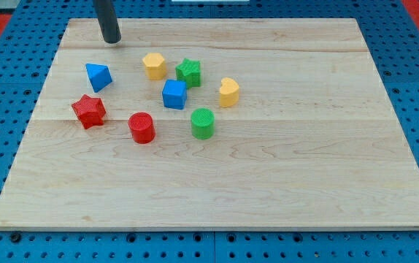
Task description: Move the blue triangle to the left of the blue cube
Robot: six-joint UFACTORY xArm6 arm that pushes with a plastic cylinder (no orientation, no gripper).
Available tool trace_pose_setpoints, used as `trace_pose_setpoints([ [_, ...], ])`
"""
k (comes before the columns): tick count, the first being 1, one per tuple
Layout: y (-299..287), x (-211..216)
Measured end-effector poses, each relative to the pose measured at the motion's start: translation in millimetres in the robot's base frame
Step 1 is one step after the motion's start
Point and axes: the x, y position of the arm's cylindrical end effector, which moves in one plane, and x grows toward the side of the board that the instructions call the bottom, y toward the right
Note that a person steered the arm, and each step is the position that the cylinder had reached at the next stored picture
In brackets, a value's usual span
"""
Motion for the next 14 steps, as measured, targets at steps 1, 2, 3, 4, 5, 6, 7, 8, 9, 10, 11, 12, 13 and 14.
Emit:
trace_pose_setpoints([
  [1, -2, -4],
  [2, -6, -3],
  [3, -36, 21],
  [4, -42, 80],
  [5, -54, 94],
  [6, -12, 96],
  [7, 9, 100],
  [8, 8, 86],
  [9, 32, 88],
  [10, 59, 108],
  [11, 69, 112],
  [12, 70, 90],
  [13, 95, 90],
  [14, 122, 90],
])
